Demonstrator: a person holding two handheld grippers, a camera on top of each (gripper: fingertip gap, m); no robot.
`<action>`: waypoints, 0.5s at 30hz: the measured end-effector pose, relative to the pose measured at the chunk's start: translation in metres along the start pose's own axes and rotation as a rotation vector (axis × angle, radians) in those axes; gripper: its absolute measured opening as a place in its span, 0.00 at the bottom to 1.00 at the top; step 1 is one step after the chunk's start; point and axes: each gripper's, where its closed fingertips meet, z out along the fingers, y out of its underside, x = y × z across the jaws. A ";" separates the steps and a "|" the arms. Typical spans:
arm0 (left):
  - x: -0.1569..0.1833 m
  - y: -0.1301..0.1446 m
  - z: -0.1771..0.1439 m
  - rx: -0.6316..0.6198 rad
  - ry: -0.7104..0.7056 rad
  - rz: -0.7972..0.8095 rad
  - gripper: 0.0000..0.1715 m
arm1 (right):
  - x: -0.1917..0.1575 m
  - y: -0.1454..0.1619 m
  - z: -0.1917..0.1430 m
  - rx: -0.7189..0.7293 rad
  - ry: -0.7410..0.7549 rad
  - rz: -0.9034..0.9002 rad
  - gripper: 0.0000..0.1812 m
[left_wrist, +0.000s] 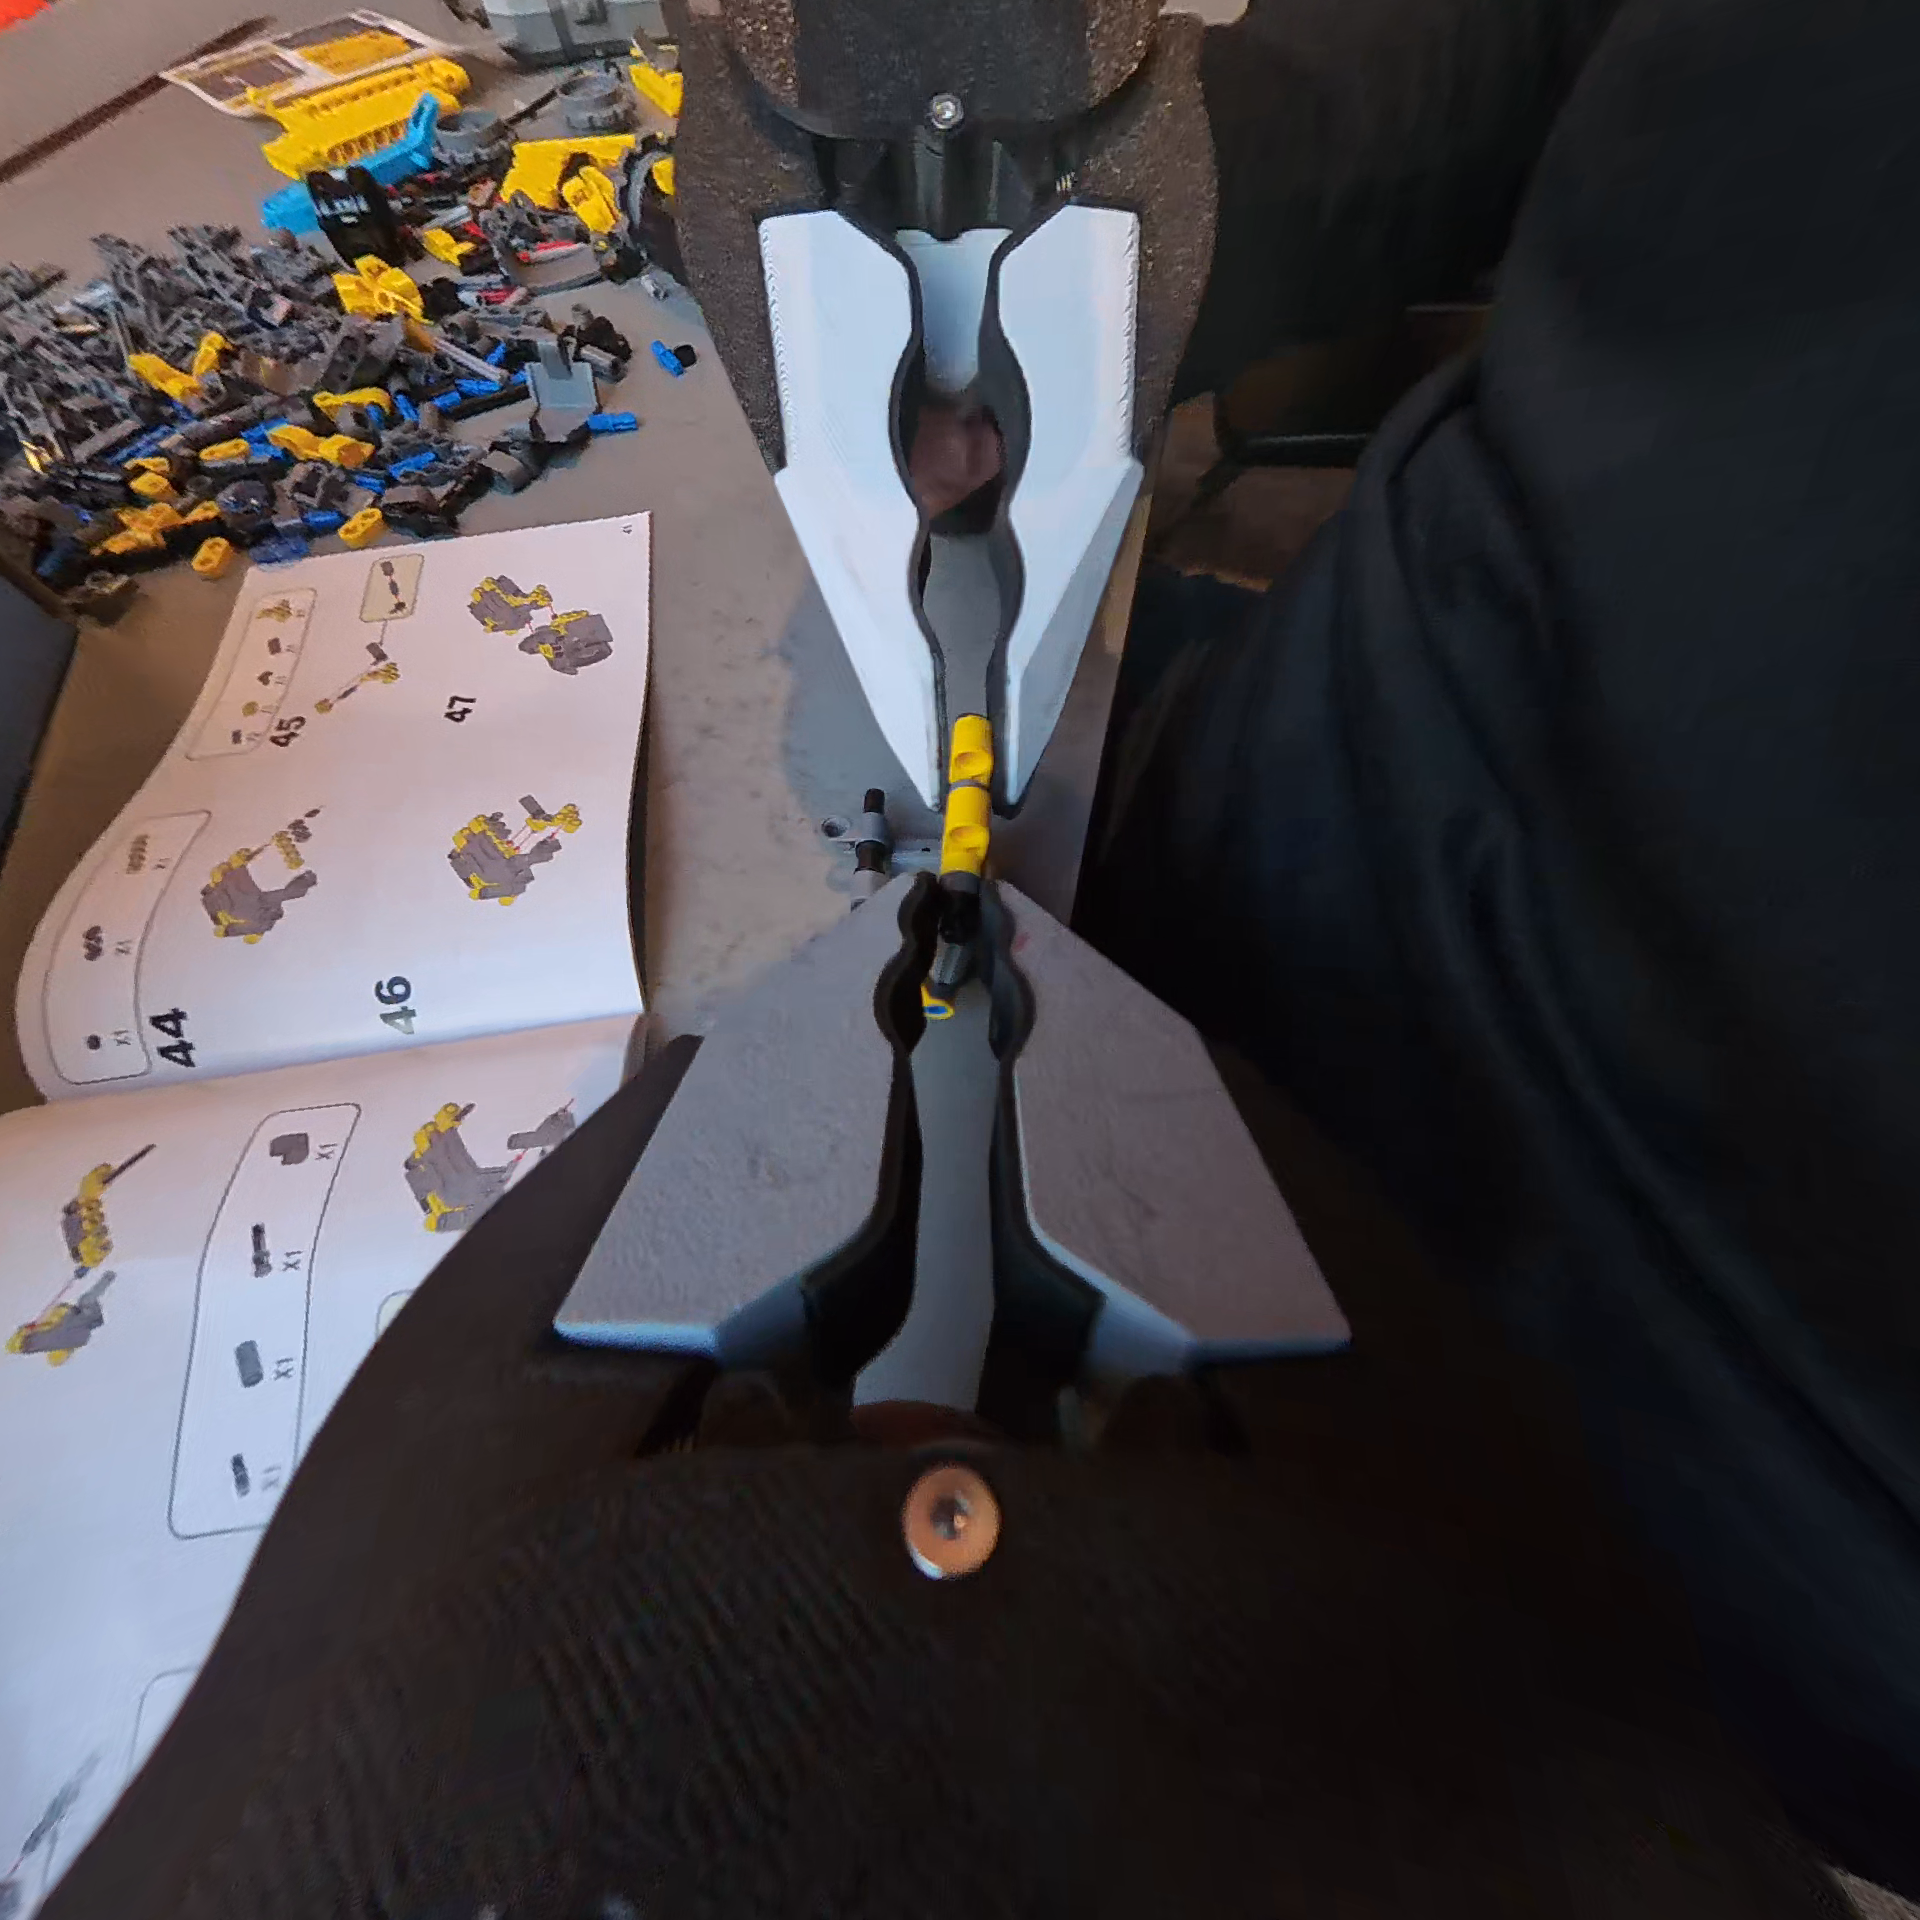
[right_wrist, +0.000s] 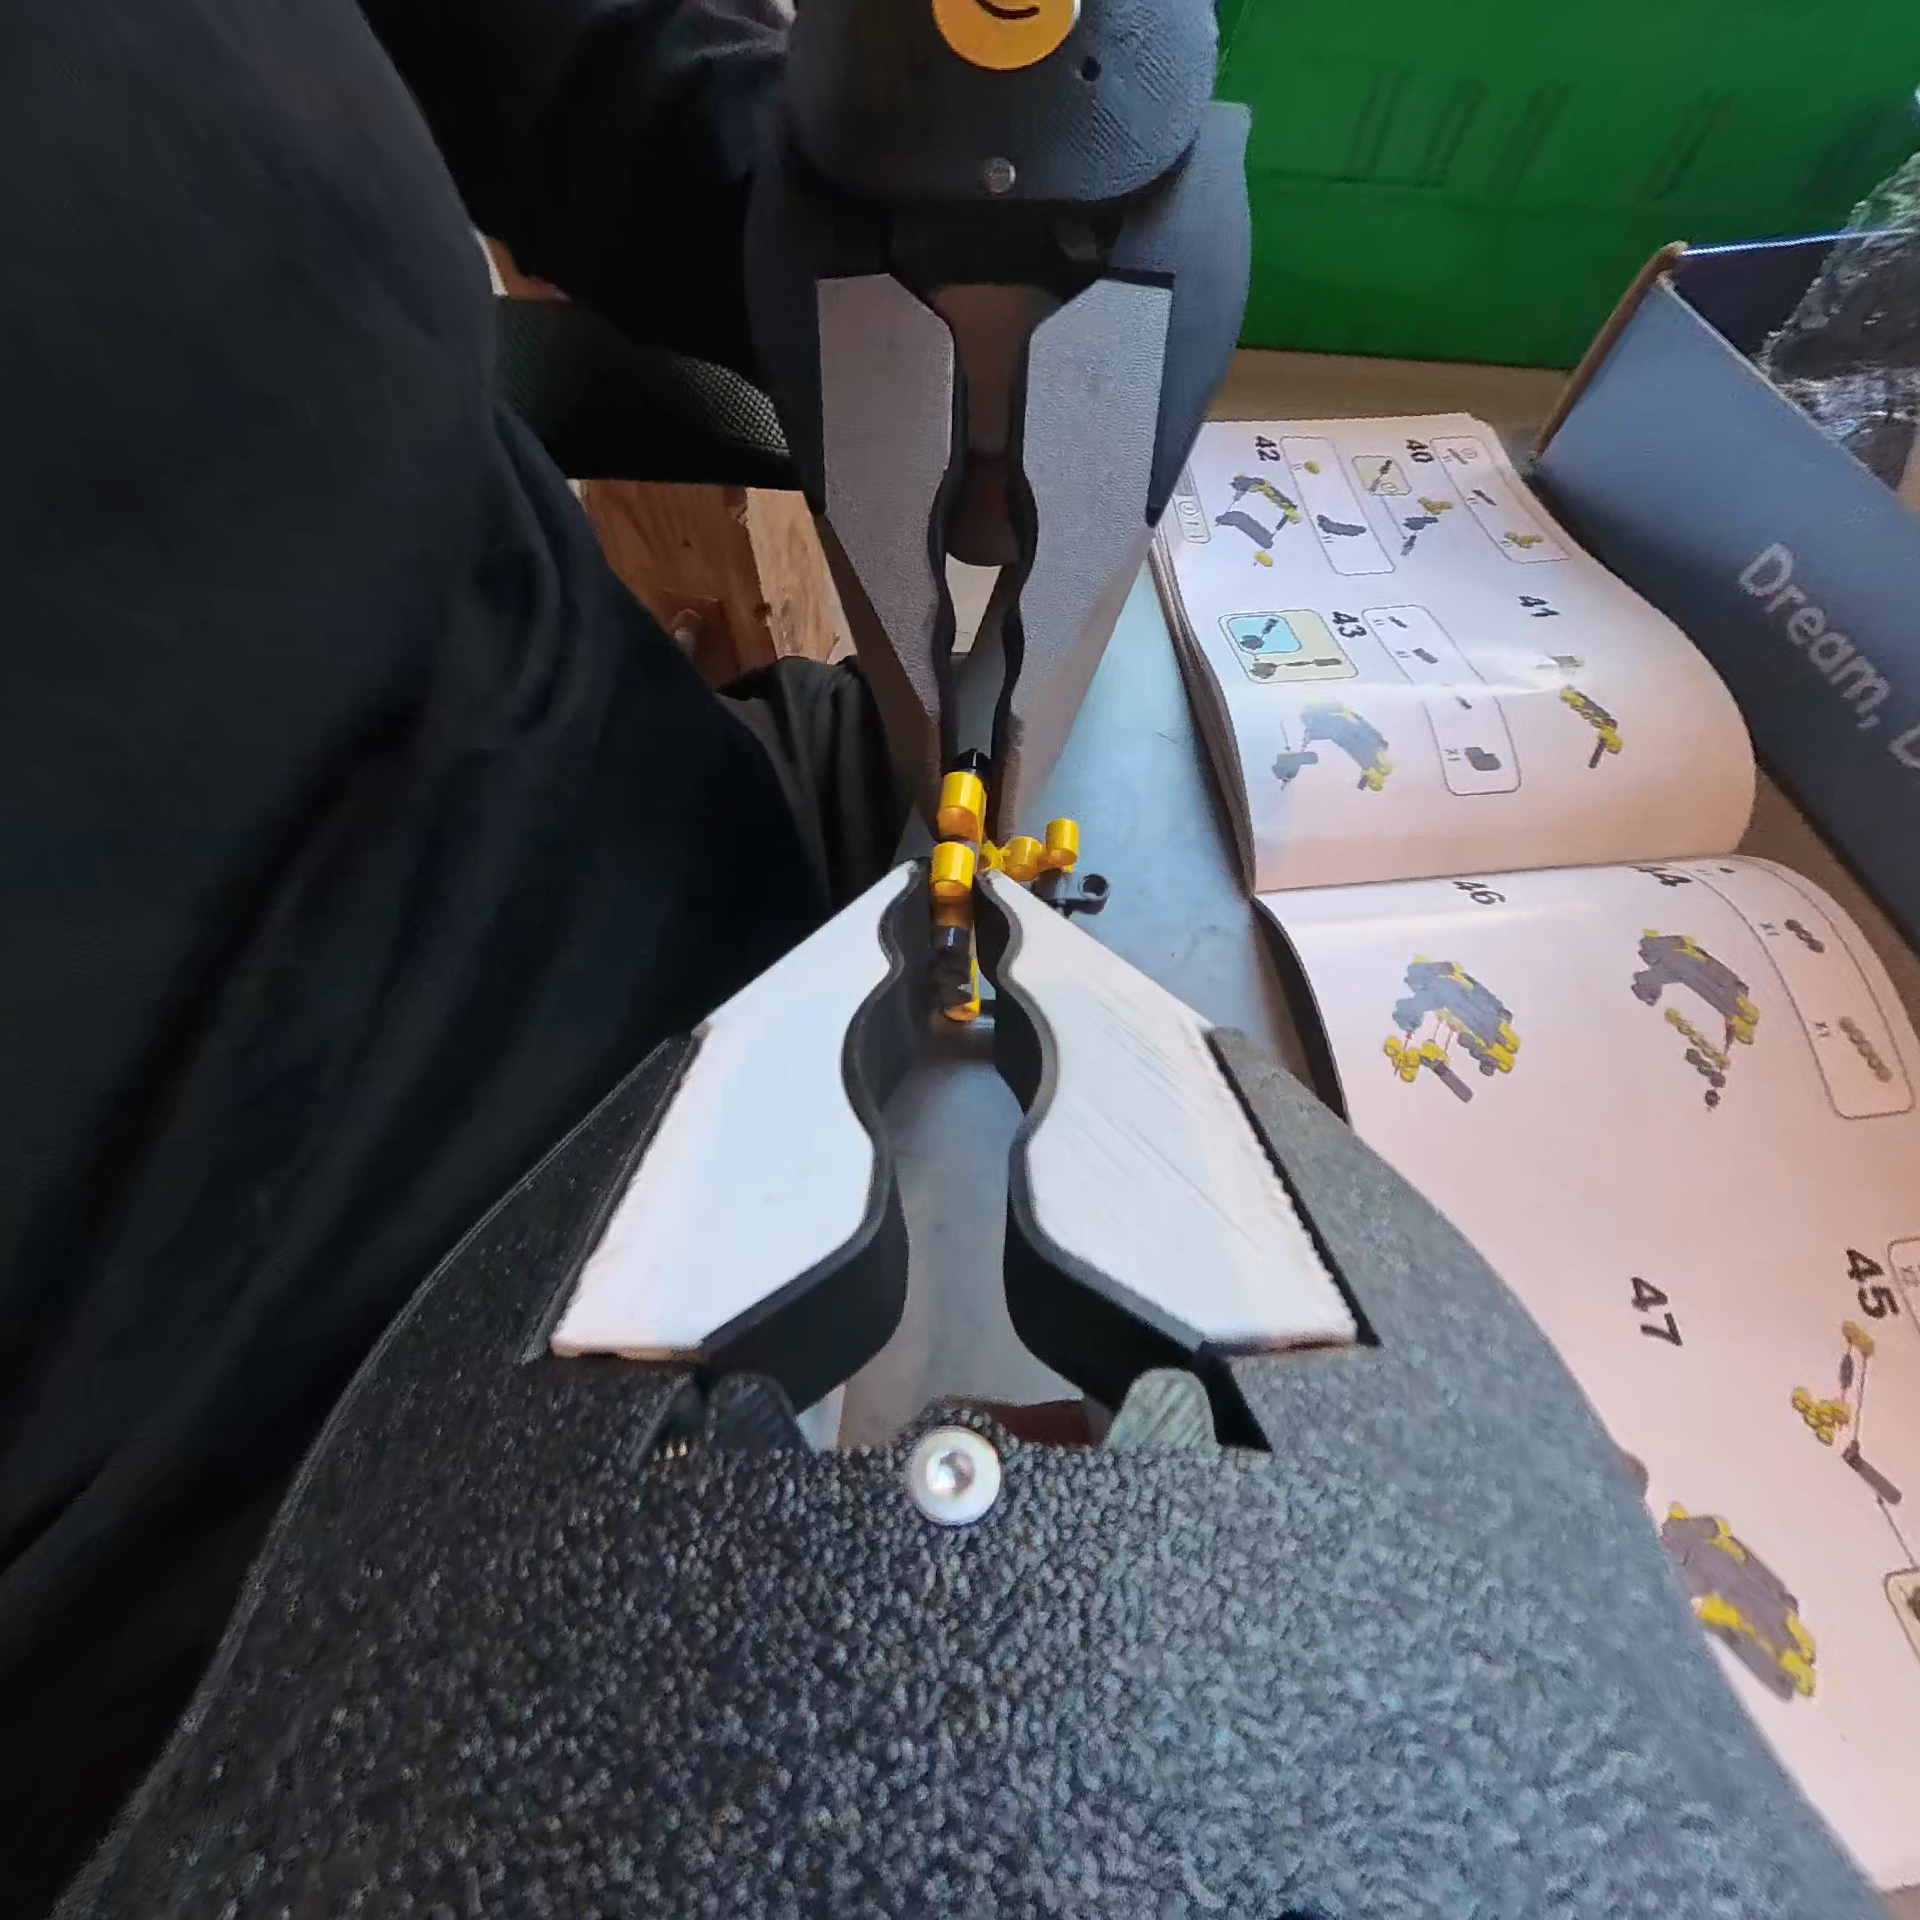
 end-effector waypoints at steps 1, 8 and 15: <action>0.000 0.000 0.000 -0.001 0.009 -0.011 0.02 | 0.000 0.000 0.000 -0.006 -0.012 -0.004 0.03; 0.000 -0.001 0.000 -0.003 0.024 -0.029 0.02 | 0.001 0.000 0.001 -0.031 -0.061 -0.007 0.03; 0.003 -0.001 0.000 -0.005 0.064 -0.035 0.02 | -0.002 -0.001 0.003 -0.032 -0.115 -0.012 0.03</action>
